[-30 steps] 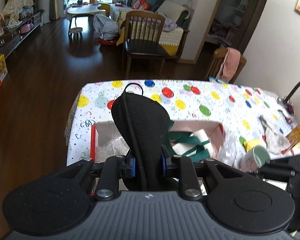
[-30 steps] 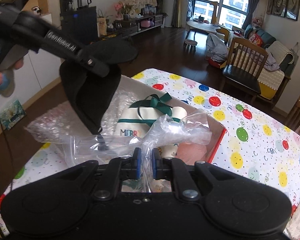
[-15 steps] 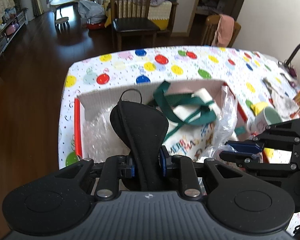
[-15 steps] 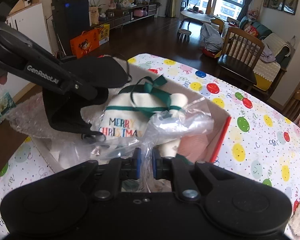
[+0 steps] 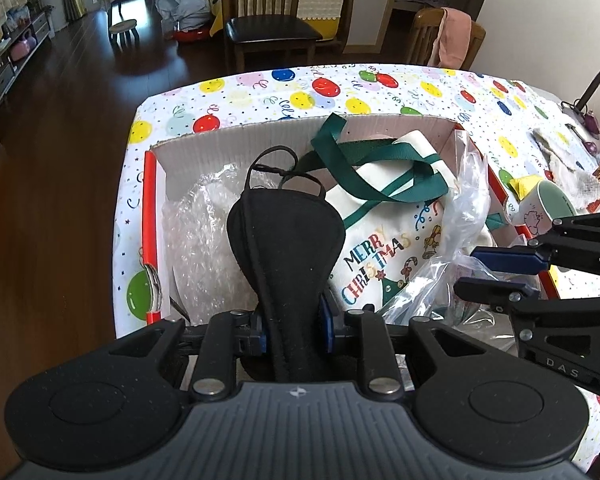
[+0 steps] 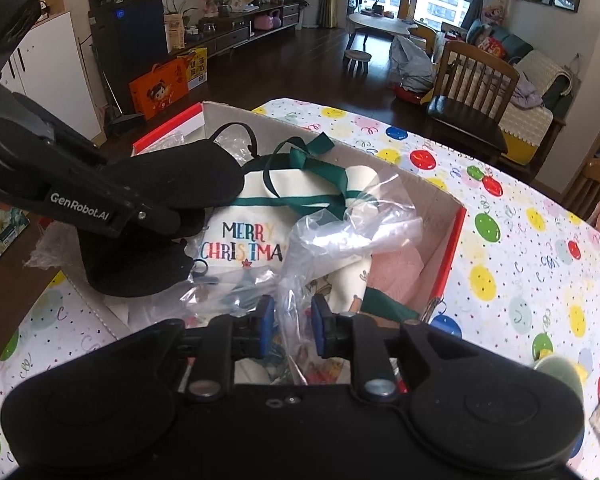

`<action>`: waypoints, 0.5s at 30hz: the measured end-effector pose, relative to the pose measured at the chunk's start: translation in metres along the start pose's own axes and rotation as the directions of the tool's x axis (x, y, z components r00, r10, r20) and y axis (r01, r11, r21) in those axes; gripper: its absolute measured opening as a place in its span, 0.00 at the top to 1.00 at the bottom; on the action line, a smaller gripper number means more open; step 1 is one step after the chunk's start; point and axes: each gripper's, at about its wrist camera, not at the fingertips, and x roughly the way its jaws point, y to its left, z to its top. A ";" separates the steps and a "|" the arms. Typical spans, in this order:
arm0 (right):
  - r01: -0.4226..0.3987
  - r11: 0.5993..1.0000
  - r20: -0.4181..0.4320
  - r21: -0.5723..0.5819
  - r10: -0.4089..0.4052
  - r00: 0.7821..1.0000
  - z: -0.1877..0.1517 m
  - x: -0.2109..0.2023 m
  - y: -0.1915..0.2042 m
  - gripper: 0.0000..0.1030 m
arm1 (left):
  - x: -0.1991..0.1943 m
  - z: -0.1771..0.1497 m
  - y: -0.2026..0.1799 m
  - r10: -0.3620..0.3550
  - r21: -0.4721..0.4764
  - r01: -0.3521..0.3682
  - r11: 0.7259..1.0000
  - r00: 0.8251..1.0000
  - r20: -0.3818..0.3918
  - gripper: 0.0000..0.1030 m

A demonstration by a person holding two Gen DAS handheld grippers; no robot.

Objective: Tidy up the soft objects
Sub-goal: 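Lower the mask and plastic bag into the box and open both grippers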

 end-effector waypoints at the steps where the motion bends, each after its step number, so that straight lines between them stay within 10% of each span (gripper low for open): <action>1: -0.003 1.000 0.000 0.004 0.003 1.000 -0.001 -0.001 0.000 0.78 | 0.000 -0.001 0.000 -0.004 -0.003 0.004 1.000 1.000 0.000 0.72; 8: -0.017 1.000 0.006 0.026 0.016 1.000 -0.006 -0.010 -0.001 0.68 | -0.002 -0.004 -0.003 0.007 0.009 -0.007 1.000 1.000 0.015 0.69; 11: -0.027 0.999 0.014 0.039 0.026 1.000 -0.008 -0.016 -0.002 0.64 | -0.004 -0.005 -0.004 -0.008 0.009 0.007 1.000 1.000 0.025 0.31; 15: -0.034 0.998 0.028 0.046 0.033 0.999 -0.010 -0.024 -0.002 0.55 | -0.010 -0.007 -0.009 0.007 0.032 -0.008 0.999 0.999 0.045 0.29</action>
